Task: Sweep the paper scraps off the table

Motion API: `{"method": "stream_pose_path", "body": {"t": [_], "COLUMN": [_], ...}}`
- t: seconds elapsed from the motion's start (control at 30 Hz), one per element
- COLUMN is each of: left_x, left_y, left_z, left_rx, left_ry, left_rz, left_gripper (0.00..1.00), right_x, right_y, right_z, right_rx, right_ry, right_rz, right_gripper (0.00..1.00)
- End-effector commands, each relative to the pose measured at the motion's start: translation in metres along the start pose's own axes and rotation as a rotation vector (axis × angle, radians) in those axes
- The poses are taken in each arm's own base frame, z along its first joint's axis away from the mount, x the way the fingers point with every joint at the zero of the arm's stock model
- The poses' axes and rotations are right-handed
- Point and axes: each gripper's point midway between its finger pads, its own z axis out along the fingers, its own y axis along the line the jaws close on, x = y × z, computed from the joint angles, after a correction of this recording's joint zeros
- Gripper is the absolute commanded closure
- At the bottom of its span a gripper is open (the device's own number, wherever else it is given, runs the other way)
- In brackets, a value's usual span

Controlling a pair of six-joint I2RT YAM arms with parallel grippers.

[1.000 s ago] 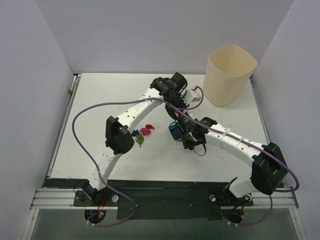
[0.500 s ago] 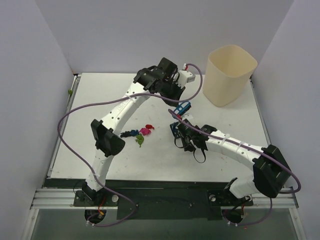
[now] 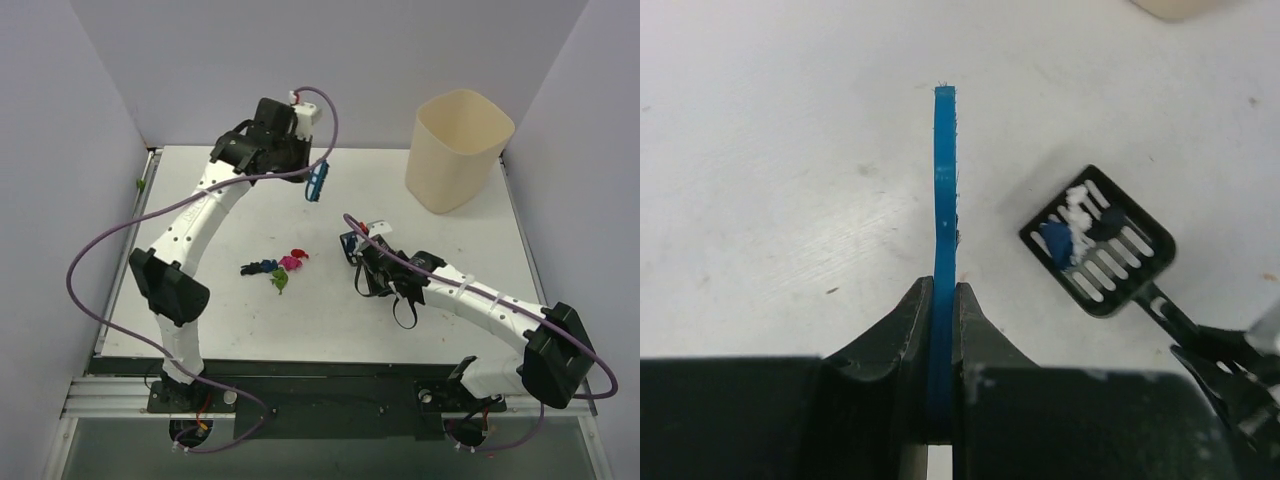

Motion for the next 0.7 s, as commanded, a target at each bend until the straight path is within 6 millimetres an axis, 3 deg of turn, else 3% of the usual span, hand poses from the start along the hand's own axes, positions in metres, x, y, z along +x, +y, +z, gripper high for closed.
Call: {"method": "stream_pose_path", "body": {"t": [0.0, 0.1, 0.13, 0.17, 0.2, 0.23, 0.27, 0.3, 0.33, 0.37, 0.5, 0.63, 0.67], "left_x": [-0.061, -0.054, -0.036, -0.041, -0.017, -0.024, 0.0, -0.004, 0.016, 0.019, 0.056, 0.085, 0.089], "left_y": [0.038, 0.072, 0.083, 0.093, 0.102, 0.106, 0.113, 0.114, 0.118, 0.121, 0.125, 0.123, 0.122], "left_z": [-0.055, -0.072, -0.064, -0.079, -0.068, -0.087, -0.076, -0.094, -0.086, -0.096, -0.096, -0.101, -0.107], "left_rx": [-0.169, -0.28, -0.303, -0.319, -0.336, -0.342, -0.359, -0.361, -0.376, -0.387, -0.393, -0.397, -0.4], "left_ry": [-0.309, -0.369, -0.336, -0.396, -0.352, -0.429, -0.387, -0.445, -0.41, -0.427, -0.342, -0.264, -0.263], "left_rz": [-0.115, -0.181, -0.206, -0.244, -0.266, -0.299, -0.318, -0.323, -0.337, -0.346, -0.333, -0.287, -0.286], "left_gripper": [1.0, 1.0, 1.0, 1.0, 1.0, 1.0, 1.0, 1.0, 1.0, 1.0, 1.0, 1.0, 1.0], "right_x": [-0.037, -0.048, -0.056, -0.059, -0.067, -0.071, -0.079, -0.084, -0.092, -0.097, -0.127, -0.164, -0.165], "right_y": [0.0, 0.002, 0.003, 0.003, 0.005, 0.005, 0.007, 0.005, 0.005, 0.002, -0.007, -0.027, -0.037], "right_z": [-0.024, -0.033, -0.038, -0.039, -0.044, -0.046, -0.051, -0.053, -0.058, -0.058, -0.07, -0.087, -0.087], "right_rx": [0.005, -0.001, -0.002, -0.003, -0.009, -0.011, -0.021, -0.017, -0.017, -0.008, 0.003, 0.004, 0.024], "right_ry": [-0.078, -0.075, -0.081, -0.083, -0.09, -0.093, -0.099, -0.102, -0.101, -0.099, -0.114, -0.15, -0.138], "right_rz": [0.017, 0.013, 0.017, 0.018, 0.021, 0.026, 0.031, 0.041, 0.045, 0.052, 0.092, 0.164, 0.18], "right_gripper": [1.0, 1.0, 1.0, 1.0, 1.0, 1.0, 1.0, 1.0, 1.0, 1.0, 1.0, 1.0, 1.0]}}
